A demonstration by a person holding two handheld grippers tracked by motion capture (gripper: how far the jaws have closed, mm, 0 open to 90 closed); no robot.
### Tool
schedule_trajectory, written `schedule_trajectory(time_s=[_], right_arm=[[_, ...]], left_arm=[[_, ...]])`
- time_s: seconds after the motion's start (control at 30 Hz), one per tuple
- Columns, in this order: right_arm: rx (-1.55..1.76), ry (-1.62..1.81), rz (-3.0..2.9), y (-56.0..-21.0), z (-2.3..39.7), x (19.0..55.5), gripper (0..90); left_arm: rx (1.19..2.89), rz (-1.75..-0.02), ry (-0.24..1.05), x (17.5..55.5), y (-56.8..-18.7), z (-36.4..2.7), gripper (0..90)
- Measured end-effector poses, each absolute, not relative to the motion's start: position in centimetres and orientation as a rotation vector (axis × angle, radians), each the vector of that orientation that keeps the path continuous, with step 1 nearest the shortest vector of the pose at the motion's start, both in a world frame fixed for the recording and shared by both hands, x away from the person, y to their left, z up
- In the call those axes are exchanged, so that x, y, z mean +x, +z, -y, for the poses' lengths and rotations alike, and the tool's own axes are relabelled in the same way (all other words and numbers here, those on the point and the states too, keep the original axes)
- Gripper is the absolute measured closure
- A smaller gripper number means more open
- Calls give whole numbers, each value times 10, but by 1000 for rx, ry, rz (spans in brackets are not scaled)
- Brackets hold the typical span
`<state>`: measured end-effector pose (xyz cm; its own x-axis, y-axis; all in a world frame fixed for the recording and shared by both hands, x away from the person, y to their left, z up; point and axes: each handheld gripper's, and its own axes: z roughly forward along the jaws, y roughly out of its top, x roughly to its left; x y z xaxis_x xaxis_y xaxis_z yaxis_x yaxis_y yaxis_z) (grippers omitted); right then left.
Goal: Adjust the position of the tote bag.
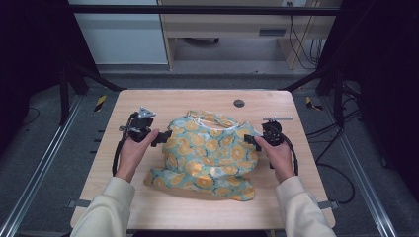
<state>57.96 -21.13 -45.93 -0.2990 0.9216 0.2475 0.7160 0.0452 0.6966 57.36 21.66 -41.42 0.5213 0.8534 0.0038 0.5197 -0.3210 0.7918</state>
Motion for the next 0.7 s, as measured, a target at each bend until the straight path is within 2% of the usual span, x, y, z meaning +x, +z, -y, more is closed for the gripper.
schedule_trajectory(time_s=[0.03, 0.07, 0.1, 0.13, 0.17, 0.27, 0.3, 0.4, 0.7], right_arm=[[1670, 1104, -2058, -459, 211, 580, 140], [1660, 1130, -2074, -460, 208, 577, 225], [1660, 1130, -2074, -460, 208, 577, 225], [1638, 1123, -2100, -460, 204, 575, 379], [1638, 1123, -2100, -460, 204, 575, 379], [1582, 1167, -2107, -460, 201, 570, 679], [1540, 1200, -2108, -458, 199, 568, 805], [1494, 1188, -2113, -457, 199, 567, 853], [1434, 1193, -2130, -457, 197, 564, 833]], left_arm=[[1996, -1117, 554, 574, -414, -217, 54], [2001, -1121, 558, 574, -414, -216, 54], [2001, -1121, 558, 574, -414, -216, 54], [1978, -1132, 527, 576, -416, -215, 54], [1978, -1132, 527, 576, -416, -215, 54], [1979, -1143, 504, 581, -419, -211, 54], [1988, -1146, 500, 583, -420, -209, 54], [2014, -1180, 499, 590, -426, -204, 59], [2081, -1242, 444, 603, -443, -193, 56]])
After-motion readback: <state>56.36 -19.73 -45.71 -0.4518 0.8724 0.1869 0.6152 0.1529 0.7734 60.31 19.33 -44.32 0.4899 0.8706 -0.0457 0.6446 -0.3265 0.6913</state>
